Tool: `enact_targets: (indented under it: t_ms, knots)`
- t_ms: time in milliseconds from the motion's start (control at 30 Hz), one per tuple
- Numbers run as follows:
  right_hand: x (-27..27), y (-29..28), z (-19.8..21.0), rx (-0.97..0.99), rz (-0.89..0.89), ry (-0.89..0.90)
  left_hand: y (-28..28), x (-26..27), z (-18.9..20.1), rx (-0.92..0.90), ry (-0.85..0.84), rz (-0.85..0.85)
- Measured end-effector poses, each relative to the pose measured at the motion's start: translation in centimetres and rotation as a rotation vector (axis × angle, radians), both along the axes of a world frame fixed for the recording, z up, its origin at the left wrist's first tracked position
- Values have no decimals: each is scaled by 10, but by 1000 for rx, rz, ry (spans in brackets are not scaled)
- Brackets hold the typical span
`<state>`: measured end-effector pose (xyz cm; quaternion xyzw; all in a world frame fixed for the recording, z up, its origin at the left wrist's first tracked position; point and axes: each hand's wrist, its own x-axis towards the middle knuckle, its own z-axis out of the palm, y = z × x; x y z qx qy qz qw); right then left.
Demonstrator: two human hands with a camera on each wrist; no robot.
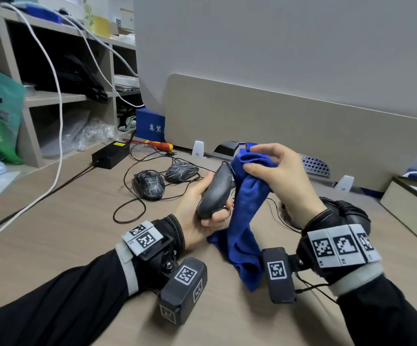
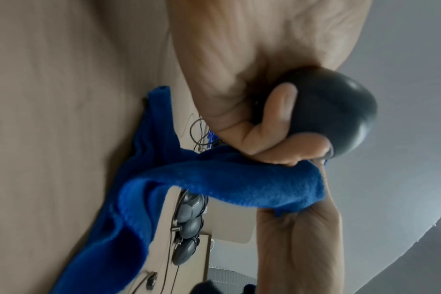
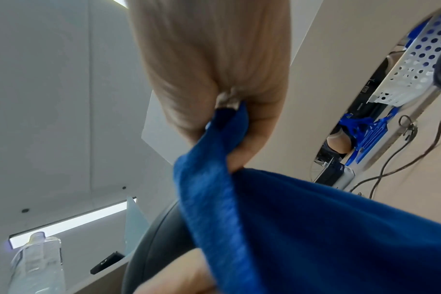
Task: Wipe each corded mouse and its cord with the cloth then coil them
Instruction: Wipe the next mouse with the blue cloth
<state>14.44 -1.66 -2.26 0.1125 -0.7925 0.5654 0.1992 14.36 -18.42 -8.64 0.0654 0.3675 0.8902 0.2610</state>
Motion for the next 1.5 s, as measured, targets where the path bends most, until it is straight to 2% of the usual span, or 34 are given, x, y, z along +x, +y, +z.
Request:
enact_targets:
  t_ms: [100, 200, 267, 300, 400, 533, 667, 700, 833, 967, 1167, 1233, 1333, 1500]
  knots:
    - [6, -2, 4, -3, 85, -20, -1, -3, -3, -12, 10, 31]
    - [10, -13, 1, 182, 231, -41, -1, -5, -3, -74, 3, 73]
    - [10, -12, 2, 298, 257, -48, 0, -4, -4, -127, 2, 91]
    - [10, -9, 4, 295, 264, -62, 1, -3, -3, -135, 9, 83]
    - [12, -6, 8, 233, 217, -14, 2, 0, 0, -88, -1, 31]
    - [14, -18, 6, 267, 122, 91, -1, -3, -1, -18, -30, 5]
    - [21, -21, 10, 365, 281, -48, -3, -8, -3, -7, -24, 27]
    - [21, -20, 10, 354, 277, -35, -4, -7, -3, -3, -24, 10]
    - [15, -15, 9, 273, 107, 97, -5, -2, -2, 26, -17, -107]
    - [13, -20, 5, 266, 84, 116, -8, -3, -2, 86, -44, -132]
    - [19, -16, 7, 354, 405, 48, -15, -6, -7, 302, -40, -313]
    - [18, -14, 7, 321, 370, 70, -13, -5, -8, 267, -10, -363]
    - [12, -14, 5, 346, 280, 106, -7, -3, -9, 94, 55, -369]
    - [12, -19, -2, 371, 252, 23, -1, 2, -3, -81, 46, -183]
